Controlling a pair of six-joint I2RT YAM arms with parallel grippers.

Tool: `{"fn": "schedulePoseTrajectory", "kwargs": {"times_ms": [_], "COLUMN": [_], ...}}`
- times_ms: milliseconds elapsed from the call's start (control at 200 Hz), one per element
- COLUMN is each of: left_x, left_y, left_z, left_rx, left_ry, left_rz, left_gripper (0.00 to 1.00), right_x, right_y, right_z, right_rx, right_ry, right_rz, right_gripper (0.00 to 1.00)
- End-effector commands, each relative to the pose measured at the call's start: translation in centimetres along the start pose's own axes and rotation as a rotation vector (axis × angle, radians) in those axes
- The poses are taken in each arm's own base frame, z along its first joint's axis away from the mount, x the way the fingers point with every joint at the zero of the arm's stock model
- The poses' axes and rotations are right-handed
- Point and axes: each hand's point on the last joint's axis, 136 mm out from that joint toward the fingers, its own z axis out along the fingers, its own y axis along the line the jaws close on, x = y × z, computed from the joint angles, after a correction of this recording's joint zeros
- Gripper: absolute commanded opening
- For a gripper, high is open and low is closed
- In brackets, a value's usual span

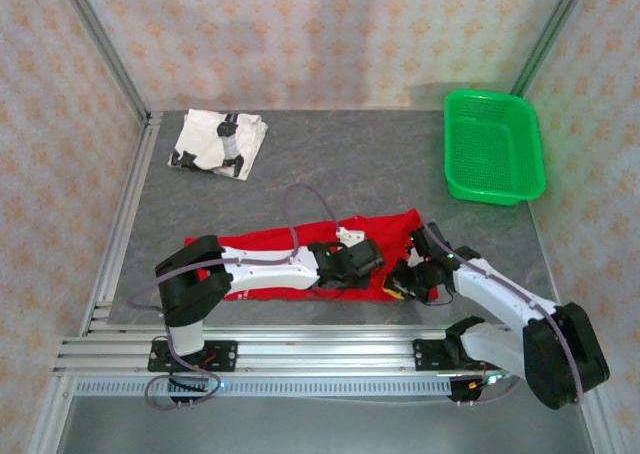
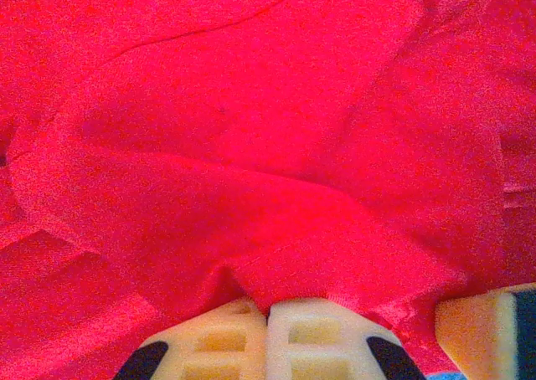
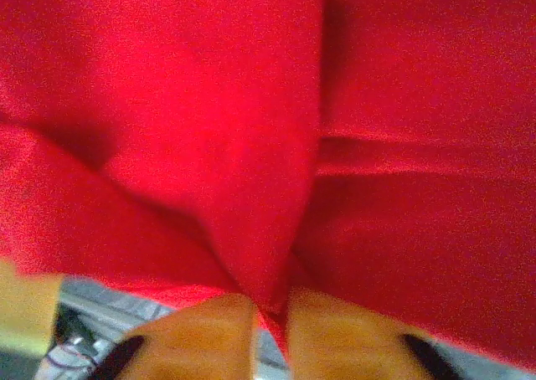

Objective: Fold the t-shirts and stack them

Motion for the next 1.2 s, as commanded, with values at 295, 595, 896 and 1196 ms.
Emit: {"fn": "schedulePoseTrajectory", "kwargs": {"times_ms": [295, 595, 896, 1196], "left_x": [-2.0, -1.3, -1.6, 0.4], "left_y": [1.4, 1.0, 1.4, 1.1], "left_z": [-5.2, -5.8, -6.0, -4.9], "left_rx": [-0.054, -0.030, -0.043, 0.084], "left_ry": [0.003, 0.047, 0.013, 0.011], "left_rz": [0.174, 0.244, 0.209, 0.030], "left_gripper": [0.00, 0.01, 0.27, 0.35], "right_x": [-3.3, -2.9, -3.2, -3.3], "right_y": [-0.6, -2.2, -2.0, -2.2], "right_z": [-6.8, -8.3, -8.2, -8.0], "right_rx": [0.269, 0.388, 0.406, 0.418], "right_ry": [-0.223, -0.248, -0.290, -0.293], "right_rz": [-0.127, -0.104, -0.106, -0.097], "right_gripper": [0.00, 0.00, 0.00, 0.00]}}
